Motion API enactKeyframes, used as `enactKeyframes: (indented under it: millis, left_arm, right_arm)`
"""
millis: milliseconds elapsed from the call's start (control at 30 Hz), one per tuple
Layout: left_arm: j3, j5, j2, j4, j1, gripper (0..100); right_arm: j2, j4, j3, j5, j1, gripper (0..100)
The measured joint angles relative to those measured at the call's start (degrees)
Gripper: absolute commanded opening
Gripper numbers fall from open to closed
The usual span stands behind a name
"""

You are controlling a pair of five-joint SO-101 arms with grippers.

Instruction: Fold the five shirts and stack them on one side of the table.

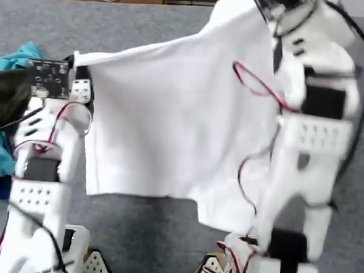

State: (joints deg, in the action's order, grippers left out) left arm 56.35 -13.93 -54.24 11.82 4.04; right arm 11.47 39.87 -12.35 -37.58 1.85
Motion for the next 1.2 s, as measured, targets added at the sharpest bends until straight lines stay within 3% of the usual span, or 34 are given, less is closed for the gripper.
enactKeyframes:
  millis: [133,433,667,1000,1200]
  left_arm:
    - [-1.23,0.00,11.87,-5.01,1.05,2]
    - [-17.14,0.00,41.14,-5.80,2.46,2]
    - [-20.31,-0.18,49.85,-4.31,2.73,2]
    - [-23.03,-8.35,39.03,32.18,-0.09,2]
    - [-21.10,-11.08,30.15,45.63,-3.08,2]
  right_arm:
    - [-9.32,-0.88,-1.67,0.00,-0.09,0.2]
    - [-18.81,6.95,-6.15,0.00,-2.20,0.2]
    - [-19.78,19.25,-6.15,0.00,-2.20,0.2]
    - [-17.05,36.75,-5.63,-4.22,-2.11,0.2]
    - [-1.23,38.77,7.47,-6.07,-2.11,0.2]
